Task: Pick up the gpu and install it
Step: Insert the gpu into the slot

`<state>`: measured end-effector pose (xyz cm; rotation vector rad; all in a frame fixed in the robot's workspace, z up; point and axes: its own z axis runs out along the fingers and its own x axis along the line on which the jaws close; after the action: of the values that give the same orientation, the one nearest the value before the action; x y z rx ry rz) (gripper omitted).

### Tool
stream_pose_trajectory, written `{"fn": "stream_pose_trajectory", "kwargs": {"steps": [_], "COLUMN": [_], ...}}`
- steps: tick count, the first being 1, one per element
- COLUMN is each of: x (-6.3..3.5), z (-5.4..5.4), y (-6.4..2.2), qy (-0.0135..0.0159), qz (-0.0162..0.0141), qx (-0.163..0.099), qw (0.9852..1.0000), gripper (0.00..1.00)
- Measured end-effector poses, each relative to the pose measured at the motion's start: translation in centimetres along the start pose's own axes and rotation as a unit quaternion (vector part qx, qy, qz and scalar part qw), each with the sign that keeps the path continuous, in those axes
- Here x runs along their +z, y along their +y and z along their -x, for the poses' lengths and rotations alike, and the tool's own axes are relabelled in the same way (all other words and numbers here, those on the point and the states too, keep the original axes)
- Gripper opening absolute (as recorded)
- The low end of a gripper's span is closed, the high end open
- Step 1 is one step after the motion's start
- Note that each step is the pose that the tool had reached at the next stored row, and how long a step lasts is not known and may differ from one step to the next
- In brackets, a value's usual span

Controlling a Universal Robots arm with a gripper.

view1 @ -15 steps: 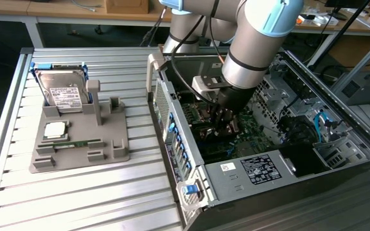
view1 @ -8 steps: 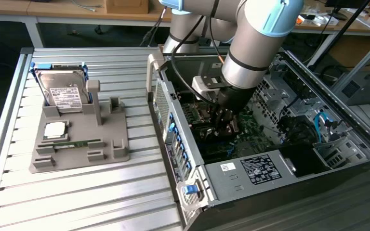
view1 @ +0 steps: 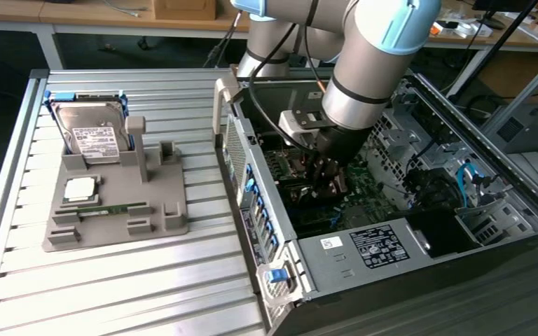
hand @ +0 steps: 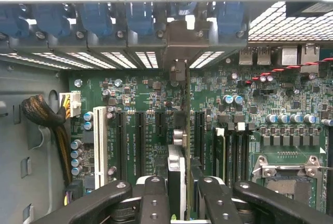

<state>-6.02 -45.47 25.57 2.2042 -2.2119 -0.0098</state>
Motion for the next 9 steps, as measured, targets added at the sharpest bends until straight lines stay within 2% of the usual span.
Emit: {"fn": "stream_pose_trajectory", "kwargs": {"steps": [9], "x": [-0.19], "z": [0.02], "y": [-0.01], "qy": [-0.0010], "qz": [-0.0005], "qx": [0.000], "qw": [1.0000], "gripper": [0.27]}}
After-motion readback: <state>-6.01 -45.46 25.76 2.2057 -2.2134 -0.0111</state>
